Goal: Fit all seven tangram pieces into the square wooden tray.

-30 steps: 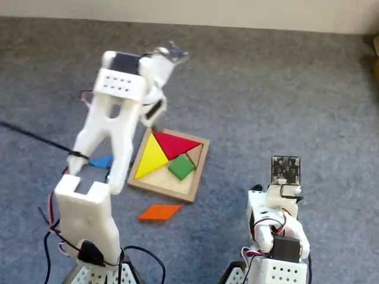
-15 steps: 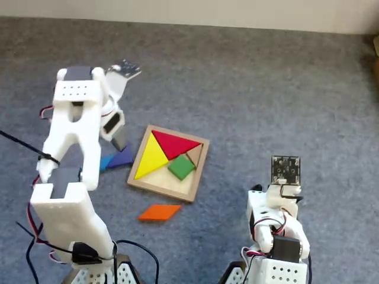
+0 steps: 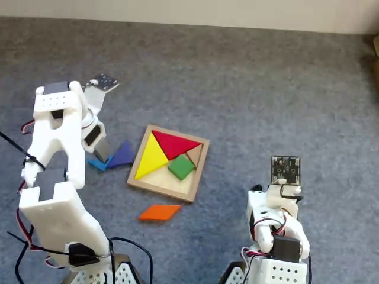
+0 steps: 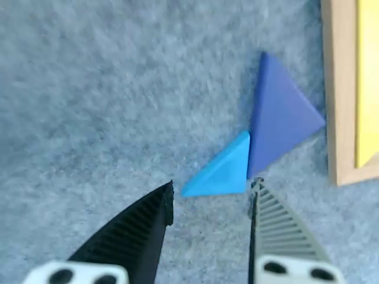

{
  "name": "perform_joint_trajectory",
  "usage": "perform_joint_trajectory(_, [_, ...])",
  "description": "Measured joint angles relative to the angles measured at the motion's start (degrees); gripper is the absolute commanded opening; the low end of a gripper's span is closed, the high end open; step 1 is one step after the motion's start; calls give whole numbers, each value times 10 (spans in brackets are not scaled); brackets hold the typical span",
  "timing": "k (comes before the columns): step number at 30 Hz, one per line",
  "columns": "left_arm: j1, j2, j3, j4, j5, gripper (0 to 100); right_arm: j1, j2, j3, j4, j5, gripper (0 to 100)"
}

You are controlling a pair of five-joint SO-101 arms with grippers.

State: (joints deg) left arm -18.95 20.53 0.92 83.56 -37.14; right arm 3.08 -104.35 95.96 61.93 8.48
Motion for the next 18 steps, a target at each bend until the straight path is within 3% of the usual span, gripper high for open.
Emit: perform_joint_trajectory(18, [-12,-24,164,-234,-12,206,0,0,0,0,0,91])
